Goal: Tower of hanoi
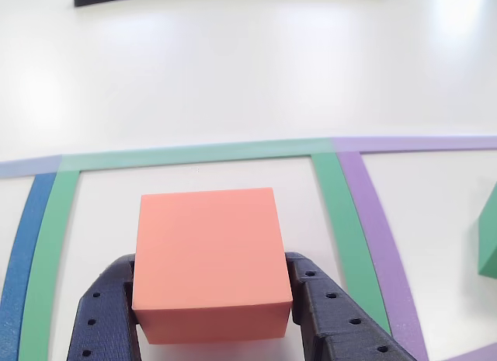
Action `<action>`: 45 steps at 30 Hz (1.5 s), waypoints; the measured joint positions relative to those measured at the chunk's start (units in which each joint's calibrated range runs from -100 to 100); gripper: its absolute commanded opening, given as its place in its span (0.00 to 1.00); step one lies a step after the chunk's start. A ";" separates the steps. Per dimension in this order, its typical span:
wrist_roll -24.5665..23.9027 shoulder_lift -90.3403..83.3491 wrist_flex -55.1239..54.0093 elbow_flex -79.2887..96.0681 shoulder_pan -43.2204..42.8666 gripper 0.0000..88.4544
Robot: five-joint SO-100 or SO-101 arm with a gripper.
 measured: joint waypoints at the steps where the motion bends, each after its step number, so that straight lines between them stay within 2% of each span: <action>1: 0.00 -2.20 1.61 0.78 0.00 0.13; 6: 0.00 -16.80 14.69 2.87 0.00 0.13; 11: 0.00 -35.96 36.12 2.18 0.00 0.13; 17: 0.00 -56.56 71.99 -8.27 1.80 0.13; 22: 0.00 -65.34 103.13 -23.15 2.05 0.12; 28: 0.00 -70.41 128.97 -39.25 1.96 0.12; 34: 0.00 -71.76 146.39 -53.96 -2.70 0.11; 42: 0.00 -75.14 154.01 -62.23 -9.50 0.12; 45: -1.58 -75.90 156.58 -64.58 -13.18 0.11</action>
